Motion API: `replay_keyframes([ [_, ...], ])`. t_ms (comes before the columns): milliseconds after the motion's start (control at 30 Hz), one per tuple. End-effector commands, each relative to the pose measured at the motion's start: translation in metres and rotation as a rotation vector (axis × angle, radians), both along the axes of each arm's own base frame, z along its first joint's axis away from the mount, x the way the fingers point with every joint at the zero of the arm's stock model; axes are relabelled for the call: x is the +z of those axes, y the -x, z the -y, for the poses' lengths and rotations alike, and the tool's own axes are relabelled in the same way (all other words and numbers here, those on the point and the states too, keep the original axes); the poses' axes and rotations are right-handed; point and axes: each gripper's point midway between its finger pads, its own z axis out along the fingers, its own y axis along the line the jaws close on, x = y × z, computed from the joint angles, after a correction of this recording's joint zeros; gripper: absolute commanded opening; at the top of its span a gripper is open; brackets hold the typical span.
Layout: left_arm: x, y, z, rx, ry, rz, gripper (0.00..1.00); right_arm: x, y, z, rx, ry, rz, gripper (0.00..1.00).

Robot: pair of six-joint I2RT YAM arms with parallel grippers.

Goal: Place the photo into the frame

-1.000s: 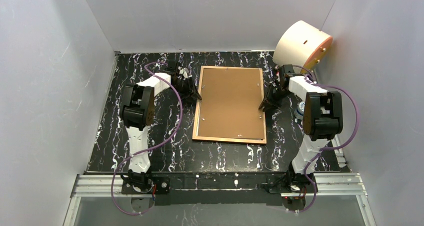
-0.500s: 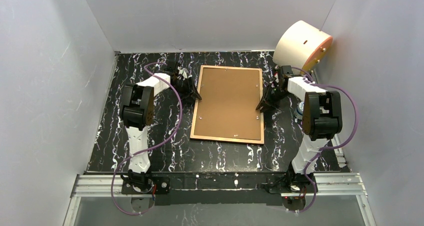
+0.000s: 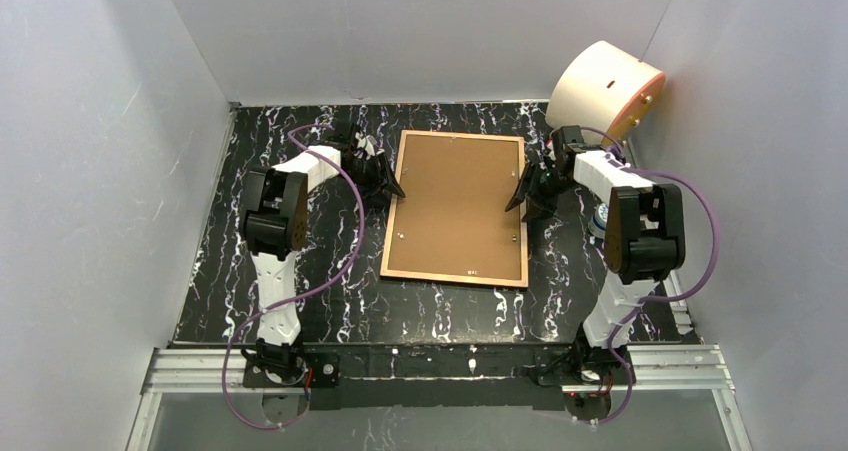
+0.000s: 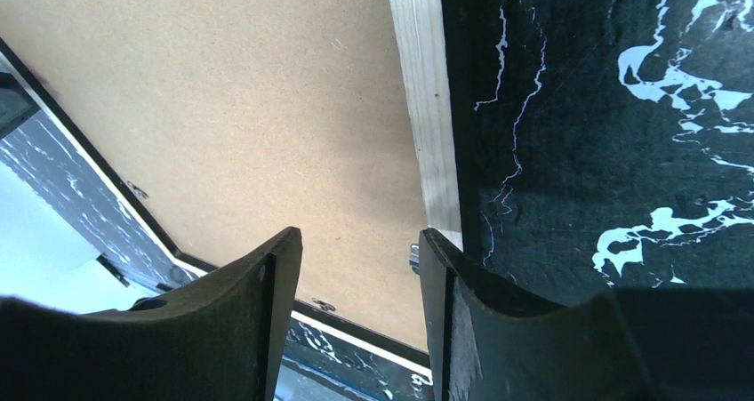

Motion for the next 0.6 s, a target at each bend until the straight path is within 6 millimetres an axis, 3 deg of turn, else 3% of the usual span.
replay_keyframes([
  [0, -0.023, 0.013, -0.018, 0.0, -0.098, -0.056, 0.51, 0.017, -0.009, 0.006, -0.012, 0.034, 0.068, 0.6],
  [167, -0.026, 0.017, -0.02, -0.013, -0.106, -0.058, 0.54, 0.007, -0.012, 0.018, -0.032, 0.106, 0.084, 0.68],
  [300, -0.028, 0.018, -0.018, -0.017, -0.097, -0.074, 0.53, -0.005, -0.016, 0.017, -0.017, 0.103, 0.08, 0.75],
  [567, -0.031, 0.028, -0.019, -0.014, -0.091, -0.099, 0.37, -0.014, -0.013, -0.006, 0.053, -0.038, 0.066, 0.72],
])
